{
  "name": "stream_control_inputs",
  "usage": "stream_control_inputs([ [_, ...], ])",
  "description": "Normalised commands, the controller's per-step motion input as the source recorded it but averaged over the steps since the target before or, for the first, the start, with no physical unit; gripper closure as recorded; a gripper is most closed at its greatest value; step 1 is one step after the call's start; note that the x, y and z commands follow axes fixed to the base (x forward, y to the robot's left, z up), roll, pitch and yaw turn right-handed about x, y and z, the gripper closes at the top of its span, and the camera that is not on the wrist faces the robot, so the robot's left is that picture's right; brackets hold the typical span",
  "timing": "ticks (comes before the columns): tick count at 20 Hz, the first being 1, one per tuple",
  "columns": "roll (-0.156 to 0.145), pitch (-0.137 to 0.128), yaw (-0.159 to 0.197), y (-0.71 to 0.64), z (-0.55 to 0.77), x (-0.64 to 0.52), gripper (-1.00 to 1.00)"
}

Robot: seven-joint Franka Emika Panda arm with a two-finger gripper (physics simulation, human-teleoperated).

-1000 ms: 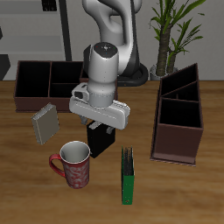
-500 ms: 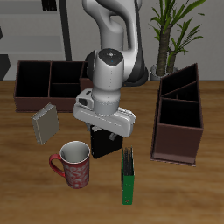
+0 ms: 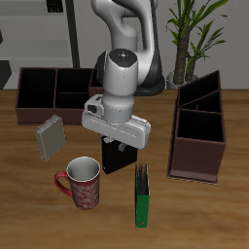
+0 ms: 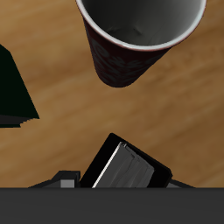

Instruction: Place the black book into the left desk caddy's right compartment

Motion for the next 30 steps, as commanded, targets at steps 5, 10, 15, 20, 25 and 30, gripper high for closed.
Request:
stream_control_inputs([
  [5, 0.009, -0.046, 0.036, 0.00, 0.37, -0.11, 1.00],
  [10, -0.017, -0.040, 0.104, -0.05, 0.71, -0.28, 1.00],
  [15, 0.004, -0.047, 0.098, 0.02, 0.65, -0.32, 1.00],
  [20, 0.013, -0.049, 0.071, 0.03, 0.62, -0.34, 1.00],
  [25, 0.003, -0.075, 0.057, 0.10, 0.67, -0.41, 1.00],
  [30, -0.009, -0.009, 0.029, 0.16, 0.34, -0.20, 1.00],
])
